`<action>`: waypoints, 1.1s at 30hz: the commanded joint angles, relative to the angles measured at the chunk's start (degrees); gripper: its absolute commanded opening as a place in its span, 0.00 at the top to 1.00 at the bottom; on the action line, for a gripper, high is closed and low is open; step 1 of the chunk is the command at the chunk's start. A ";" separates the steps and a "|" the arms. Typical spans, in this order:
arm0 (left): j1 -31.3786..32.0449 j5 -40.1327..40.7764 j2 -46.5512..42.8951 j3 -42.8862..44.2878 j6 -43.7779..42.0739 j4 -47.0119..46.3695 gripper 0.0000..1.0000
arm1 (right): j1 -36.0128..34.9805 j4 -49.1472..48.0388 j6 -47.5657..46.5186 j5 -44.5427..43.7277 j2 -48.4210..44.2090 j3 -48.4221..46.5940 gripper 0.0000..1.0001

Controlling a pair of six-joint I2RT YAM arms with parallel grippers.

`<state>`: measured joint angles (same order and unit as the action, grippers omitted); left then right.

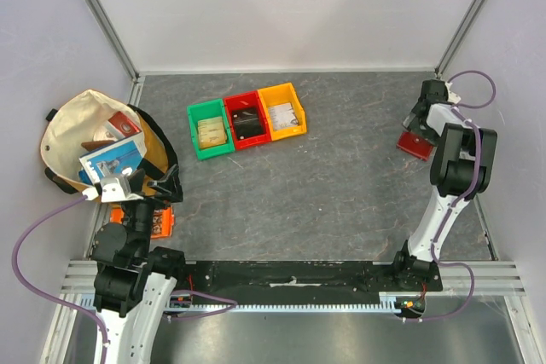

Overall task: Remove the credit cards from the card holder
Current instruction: Open the card holder at the center of the board.

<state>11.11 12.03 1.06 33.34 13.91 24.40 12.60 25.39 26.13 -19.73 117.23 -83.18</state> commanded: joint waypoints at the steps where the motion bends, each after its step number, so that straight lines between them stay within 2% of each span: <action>1: 0.14 0.89 -0.62 0.23 0.06 -0.41 0.03 | -1.61 2.83 1.99 5.40 -3.48 6.25 0.20; 4: 0.14 0.71 -2.36 0.14 0.06 -0.41 0.02 | -5.20 2.48 2.43 5.22 -7.61 11.79 0.25; 7: 0.14 0.10 -2.29 0.06 -0.02 -0.50 0.03 | -10.30 1.34 3.84 6.36 -12.45 17.85 0.26; 13: 0.14 -4.11 0.42 -0.03 0.24 -1.46 0.03 | -31.37 -2.62 7.62 9.70 -20.46 26.75 0.26; 15: 0.22 -7.71 2.27 0.06 0.94 -1.64 0.03 | -38.23 -2.54 6.92 11.45 -20.55 25.88 0.19; 17: 0.13 -11.23 4.99 0.76 1.73 -1.12 0.03 | -43.17 -1.49 6.65 12.78 -22.03 25.17 0.08; 18: 0.14 -11.76 6.22 1.28 1.99 -0.59 0.03 | -44.14 -1.65 7.00 12.70 -23.52 25.69 0.02; 26: 0.14 -23.09 20.09 3.83 7.97 1.35 0.08 | -43.02 -2.09 9.81 8.13 -41.36 35.61 0.02; 30: 0.40 -32.23 31.17 5.94 9.64 1.00 0.09 | -41.87 -6.48 12.62 11.63 -46.91 43.08 0.12; 33: 2.76 -33.57 37.77 6.38 11.66 -1.72 0.09 | -41.78 -10.26 13.59 14.71 -47.79 47.57 0.24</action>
<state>11.60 -14.11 32.14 37.43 20.88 25.58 -29.21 20.08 36.51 -8.82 70.19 -40.58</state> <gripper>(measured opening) 0.912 0.830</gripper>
